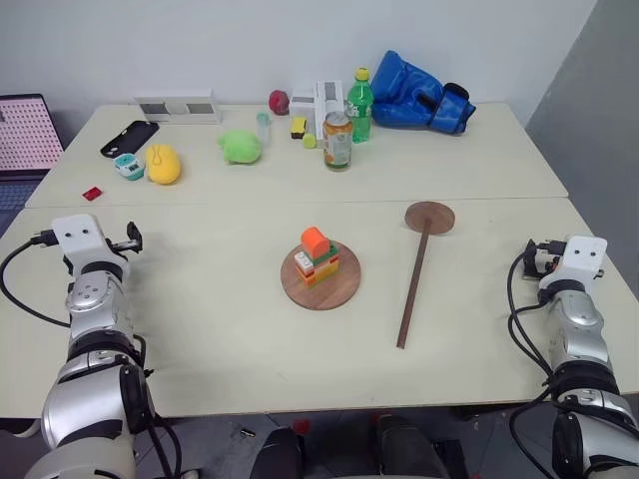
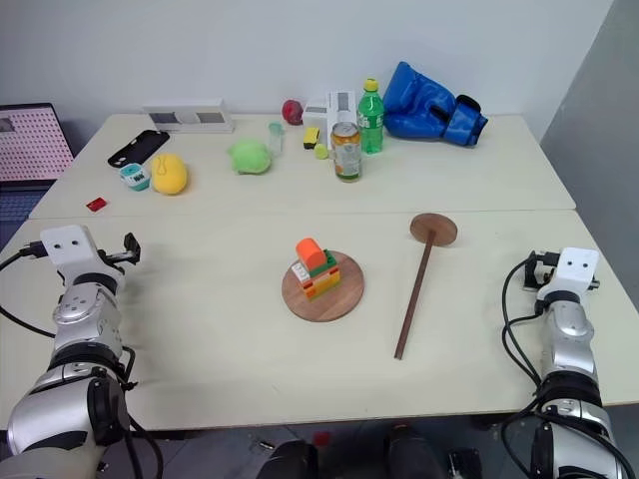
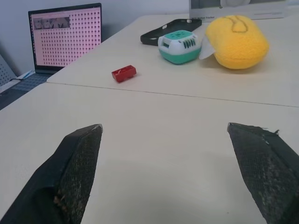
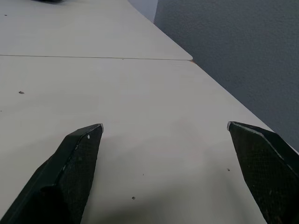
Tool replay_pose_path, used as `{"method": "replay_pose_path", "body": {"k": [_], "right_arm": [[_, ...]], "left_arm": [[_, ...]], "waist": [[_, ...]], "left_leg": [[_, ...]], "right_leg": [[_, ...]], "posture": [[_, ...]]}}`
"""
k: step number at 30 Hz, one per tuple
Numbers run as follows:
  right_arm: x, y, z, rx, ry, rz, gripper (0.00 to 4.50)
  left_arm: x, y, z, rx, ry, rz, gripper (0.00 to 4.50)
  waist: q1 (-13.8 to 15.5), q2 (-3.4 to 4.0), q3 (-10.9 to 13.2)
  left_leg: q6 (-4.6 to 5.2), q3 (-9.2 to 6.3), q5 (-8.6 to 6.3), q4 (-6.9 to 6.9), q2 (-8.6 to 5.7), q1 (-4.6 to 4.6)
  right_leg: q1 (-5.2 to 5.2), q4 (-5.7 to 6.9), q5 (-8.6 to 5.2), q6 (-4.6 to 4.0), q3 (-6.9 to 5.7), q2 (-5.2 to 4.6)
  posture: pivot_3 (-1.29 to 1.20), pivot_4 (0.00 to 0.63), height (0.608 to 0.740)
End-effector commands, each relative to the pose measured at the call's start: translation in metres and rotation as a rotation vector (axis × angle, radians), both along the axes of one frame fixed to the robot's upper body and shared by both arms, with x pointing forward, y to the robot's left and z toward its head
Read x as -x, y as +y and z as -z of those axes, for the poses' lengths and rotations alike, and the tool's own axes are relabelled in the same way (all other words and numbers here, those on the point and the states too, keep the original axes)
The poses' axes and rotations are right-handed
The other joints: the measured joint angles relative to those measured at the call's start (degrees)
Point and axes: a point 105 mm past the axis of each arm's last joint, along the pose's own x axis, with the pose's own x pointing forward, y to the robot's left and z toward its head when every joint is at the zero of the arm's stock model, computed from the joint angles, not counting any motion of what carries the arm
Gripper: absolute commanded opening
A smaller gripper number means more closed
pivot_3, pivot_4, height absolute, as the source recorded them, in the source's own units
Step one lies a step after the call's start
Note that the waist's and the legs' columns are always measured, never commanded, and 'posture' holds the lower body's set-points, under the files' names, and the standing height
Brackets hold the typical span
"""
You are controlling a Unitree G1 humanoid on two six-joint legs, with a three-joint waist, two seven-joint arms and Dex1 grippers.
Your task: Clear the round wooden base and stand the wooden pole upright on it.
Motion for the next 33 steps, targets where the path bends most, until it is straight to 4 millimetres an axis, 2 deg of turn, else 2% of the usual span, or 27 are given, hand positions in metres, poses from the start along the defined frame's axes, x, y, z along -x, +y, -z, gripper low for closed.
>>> {"method": "replay_pose_path", "body": {"k": [1,6,10,14,15,17,18,21,22,24,26,29,33], "right_arm": [[0.002,-0.005,-0.016,0.030,-0.046,0.007,4.49],[0.001,-0.003,-0.017,0.036,-0.046,-0.001,4.49],[-0.001,0.009,-0.024,0.078,-0.041,-0.083,4.49],[-0.003,0.043,-0.047,0.144,-0.035,-0.331,4.49],[-0.002,0.050,-0.051,0.146,-0.033,-0.378,4.49],[0.001,0.078,-0.066,0.155,-0.031,-0.562,4.49],[0.003,0.087,-0.071,0.155,-0.028,-0.624,4.49],[0.010,0.105,-0.083,0.124,-0.021,-0.741,4.49],[0.016,0.122,-0.090,0.122,-0.009,-0.849,4.49],[0.042,0.165,-0.104,0.097,0.030,-1.129,4.49],[0.062,0.188,-0.108,0.079,0.070,-1.278,4.49],[0.085,0.214,-0.109,0.069,0.104,-1.402,4.49],[0.095,0.231,-0.114,0.043,0.080,-1.426,4.49]], "left_arm": [[0.000,0.007,-0.025,-0.044,-0.065,-0.005,4.50],[0.000,0.005,-0.027,-0.028,-0.086,0.025,4.50],[-0.006,-0.014,-0.032,-0.034,-0.097,0.180,4.50],[-0.010,-0.073,-0.059,-0.046,-0.132,0.570,4.50],[-0.007,-0.087,-0.062,-0.057,-0.115,0.645,4.50],[0.003,-0.129,-0.076,-0.080,-0.092,0.860,4.50],[0.008,-0.144,-0.081,-0.083,-0.083,0.929,4.50],[0.019,-0.170,-0.092,-0.057,-0.070,1.036,4.50],[0.026,-0.190,-0.098,-0.060,-0.067,1.120,4.50],[0.049,-0.232,-0.103,-0.054,-0.044,1.324,4.50],[0.065,-0.251,-0.099,-0.053,-0.005,1.429,4.50],[0.078,-0.266,-0.093,-0.042,0.038,1.515,4.50],[0.077,-0.274,-0.085,-0.075,0.055,1.515,4.50]], "waist": [[0.00,0.00,0.00],[0.01,0.00,0.00],[0.00,0.00,0.00],[-0.10,0.02,0.00],[-0.05,0.03,0.01],[0.12,0.04,0.01],[0.13,0.04,0.01],[0.38,0.03,0.01],[0.42,0.03,0.01],[0.44,0.12,0.07],[0.47,0.17,0.09],[0.52,0.17,0.09],[0.77,0.16,0.09]], "left_leg": [[0.00,0.00,0.00,0.00,0.00,0.00],[0.00,0.00,0.00,0.00,0.00,0.00],[-0.01,0.00,0.01,0.00,0.00,0.00],[-0.05,0.01,0.03,0.00,0.02,-0.03],[-0.08,-0.01,0.04,0.01,0.02,-0.07],[-0.08,-0.03,0.05,0.07,0.05,-0.09],[-0.07,-0.05,0.04,0.14,0.06,-0.11],[0.07,-0.13,-0.04,0.20,0.11,-0.06],[0.13,-0.16,-0.08,0.26,0.10,0.02],[0.15,-0.17,-0.09,0.30,0.08,-0.02],[0.19,-0.17,-0.11,0.36,0.09,-0.09],[0.23,-0.20,-0.13,0.37,0.10,-0.04],[0.23,-0.25,-0.14,0.49,0.06,-0.05]], "right_leg": [[0.00,0.00,0.00,0.00,0.00,0.00],[0.00,0.00,0.00,0.00,0.00,0.00],[0.00,0.01,0.00,0.00,0.00,0.00],[-0.04,0.04,0.00,0.00,0.03,0.00],[-0.05,0.04,0.00,0.00,0.02,0.00],[-0.04,0.06,0.00,0.00,0.01,0.00],[-0.03,0.10,0.00,0.00,0.02,0.00],[0.12,0.05,0.00,0.00,-0.04,0.05],[0.22,0.05,0.00,0.00,-0.08,0.08],[0.21,0.07,0.00,0.00,-0.08,0.09],[0.19,0.02,0.00,0.00,-0.05,0.06],[0.28,-0.04,0.00,0.00,-0.10,0.11],[0.32,-0.02,0.00,0.00,-0.13,0.13]], "posture": [[0.00,0.150,0.740],[0.00,0.150,0.740],[0.00,0.150,0.740],[0.00,0.150,0.740],[0.00,0.150,0.740],[0.00,0.150,0.740],[0.00,0.150,0.740],[0.00,0.150,0.740],[0.00,0.150,0.740],[0.00,0.150,0.740],[0.00,0.150,0.740],[0.00,0.150,0.740],[0.00,0.150,0.740]]}}
